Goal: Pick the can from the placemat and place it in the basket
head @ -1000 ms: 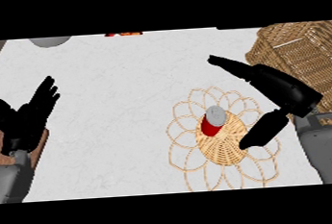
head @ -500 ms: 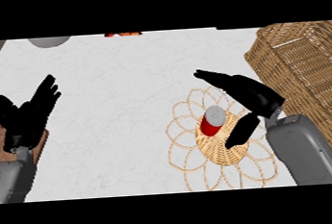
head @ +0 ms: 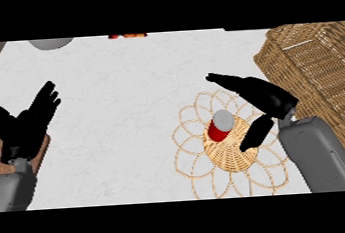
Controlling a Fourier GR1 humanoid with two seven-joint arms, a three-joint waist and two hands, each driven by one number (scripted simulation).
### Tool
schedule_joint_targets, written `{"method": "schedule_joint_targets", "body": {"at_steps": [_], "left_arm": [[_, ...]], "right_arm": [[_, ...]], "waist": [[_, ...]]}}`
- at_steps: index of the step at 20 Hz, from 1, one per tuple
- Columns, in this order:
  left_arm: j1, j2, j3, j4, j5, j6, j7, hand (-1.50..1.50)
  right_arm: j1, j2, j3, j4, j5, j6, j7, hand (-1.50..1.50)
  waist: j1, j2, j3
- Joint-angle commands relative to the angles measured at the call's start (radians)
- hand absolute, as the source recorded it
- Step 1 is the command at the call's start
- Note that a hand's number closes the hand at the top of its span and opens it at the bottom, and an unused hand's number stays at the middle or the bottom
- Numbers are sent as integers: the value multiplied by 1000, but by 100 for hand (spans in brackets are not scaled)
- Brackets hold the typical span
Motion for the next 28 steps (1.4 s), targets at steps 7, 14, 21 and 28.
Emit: {"method": "schedule_joint_targets", "body": {"at_steps": [7, 14, 21, 28], "left_arm": [[-57, -23, 47, 53, -18, -48, 14, 0], [10, -32, 65, 16, -30, -75, -8, 0], [13, -50, 77, -7, -52, -76, 5, 0], [-42, -49, 89, 32, -73, -72, 2, 0]], "right_arm": [[12, 12, -38, 39, 9, 48, -133, -150], [106, 59, 40, -63, 125, -3, -66, -150], [28, 39, -6, 109, 191, -38, -157, -150], [102, 119, 162, 87, 356, -153, -152, 150]], "waist": [[-2, 1, 0], [-2, -1, 0], [3, 1, 0], [0, 0, 0]]}}
